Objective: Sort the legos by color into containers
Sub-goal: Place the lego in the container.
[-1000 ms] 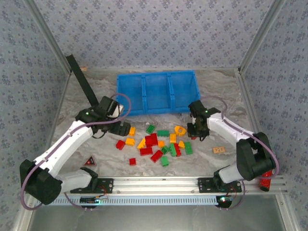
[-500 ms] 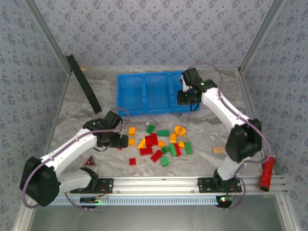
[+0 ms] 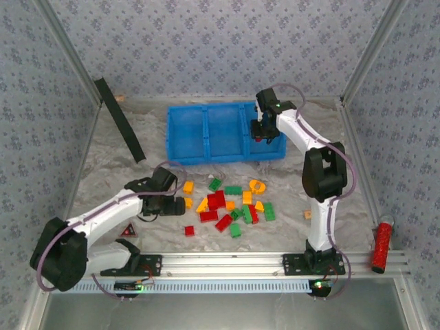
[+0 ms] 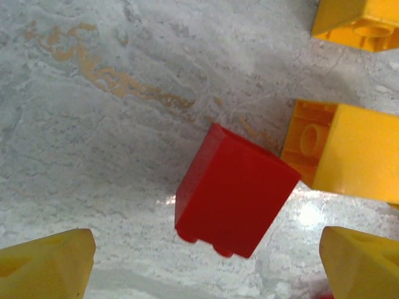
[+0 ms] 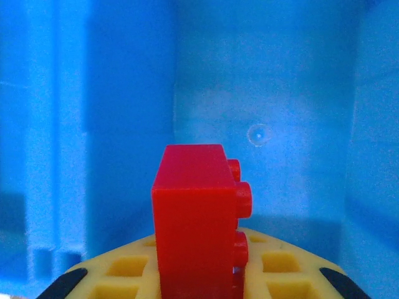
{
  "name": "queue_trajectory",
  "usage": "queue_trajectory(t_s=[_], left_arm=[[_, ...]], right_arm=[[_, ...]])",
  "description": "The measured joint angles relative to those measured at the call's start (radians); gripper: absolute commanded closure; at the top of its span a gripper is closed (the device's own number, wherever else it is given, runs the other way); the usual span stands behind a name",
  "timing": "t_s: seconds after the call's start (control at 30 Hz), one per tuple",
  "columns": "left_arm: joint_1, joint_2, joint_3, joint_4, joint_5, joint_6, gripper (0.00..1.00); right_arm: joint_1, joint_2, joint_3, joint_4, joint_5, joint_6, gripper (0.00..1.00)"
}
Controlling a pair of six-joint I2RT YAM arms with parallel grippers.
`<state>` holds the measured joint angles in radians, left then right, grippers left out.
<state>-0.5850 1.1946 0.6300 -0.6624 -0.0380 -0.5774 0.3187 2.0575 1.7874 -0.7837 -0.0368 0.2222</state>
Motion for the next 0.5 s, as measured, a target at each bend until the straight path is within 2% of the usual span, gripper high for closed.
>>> queue_trajectory(t_s=[0.27,0.5], left_arm=[[-0.006,0.117,0.026,0.026,-0.023,0.019,0.16],[-0.006,0.162,0.040,0.043,-0.040,0.046,0.33]], right_arm=[[-0.015,0.047,0.002,0.002,-0.024,-0.006,0.76],[-0.015,0.047,0.005,0.002,-0.046,-0.020,0.68]])
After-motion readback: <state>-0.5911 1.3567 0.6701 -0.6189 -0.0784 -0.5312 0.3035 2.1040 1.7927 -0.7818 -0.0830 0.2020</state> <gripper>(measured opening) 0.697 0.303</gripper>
